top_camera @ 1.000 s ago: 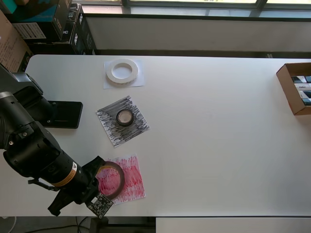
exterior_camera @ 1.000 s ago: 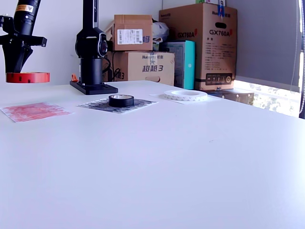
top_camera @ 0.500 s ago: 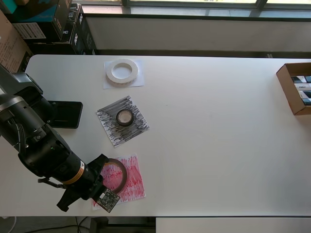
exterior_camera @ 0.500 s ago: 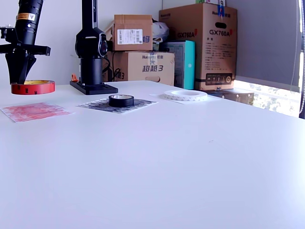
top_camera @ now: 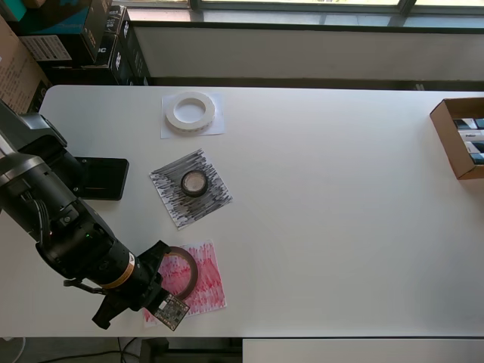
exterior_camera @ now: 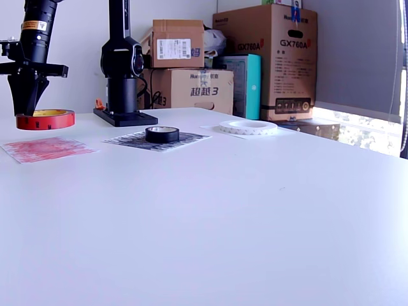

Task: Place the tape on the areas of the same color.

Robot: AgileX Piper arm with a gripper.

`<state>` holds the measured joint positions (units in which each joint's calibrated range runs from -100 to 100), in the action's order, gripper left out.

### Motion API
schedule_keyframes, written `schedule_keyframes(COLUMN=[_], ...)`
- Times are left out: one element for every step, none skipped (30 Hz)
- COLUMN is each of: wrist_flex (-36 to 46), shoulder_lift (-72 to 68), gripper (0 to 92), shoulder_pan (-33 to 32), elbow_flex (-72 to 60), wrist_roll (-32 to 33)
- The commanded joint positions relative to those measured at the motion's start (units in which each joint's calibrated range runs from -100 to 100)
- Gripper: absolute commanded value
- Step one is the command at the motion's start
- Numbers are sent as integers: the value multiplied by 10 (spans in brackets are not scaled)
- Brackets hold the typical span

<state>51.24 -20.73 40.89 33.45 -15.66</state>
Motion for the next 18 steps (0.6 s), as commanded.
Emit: schedule_keyframes(wrist_flex=[5, 5, 5, 6, 6, 6, 6, 6, 6, 6, 6, 6, 6, 6, 6, 6, 6, 6], shoulder_lift=[5, 2, -2, -7, -12, -16, -19, -21, -21, -21, -21, -21, -21, -21, -21, -21, -21, -21], gripper=[1, 1, 1, 1, 1, 1, 1, 1, 1, 1, 1, 1, 1, 1, 1, 1, 1, 1], shoulder_pan=[-2, -2, -2, -2, -2, -1, 0, 0, 0, 0, -1, -2, -2, -2, -2, -2, -2, -2], elbow_flex=[2, 2, 0, -2, -3, -4, -4, -4, -4, -4, -4, -4, -4, -4, -4, -4, -4, -4], wrist_roll=[1, 1, 1, 1, 1, 1, 1, 1, 1, 1, 1, 1, 1, 1, 1, 1, 1, 1])
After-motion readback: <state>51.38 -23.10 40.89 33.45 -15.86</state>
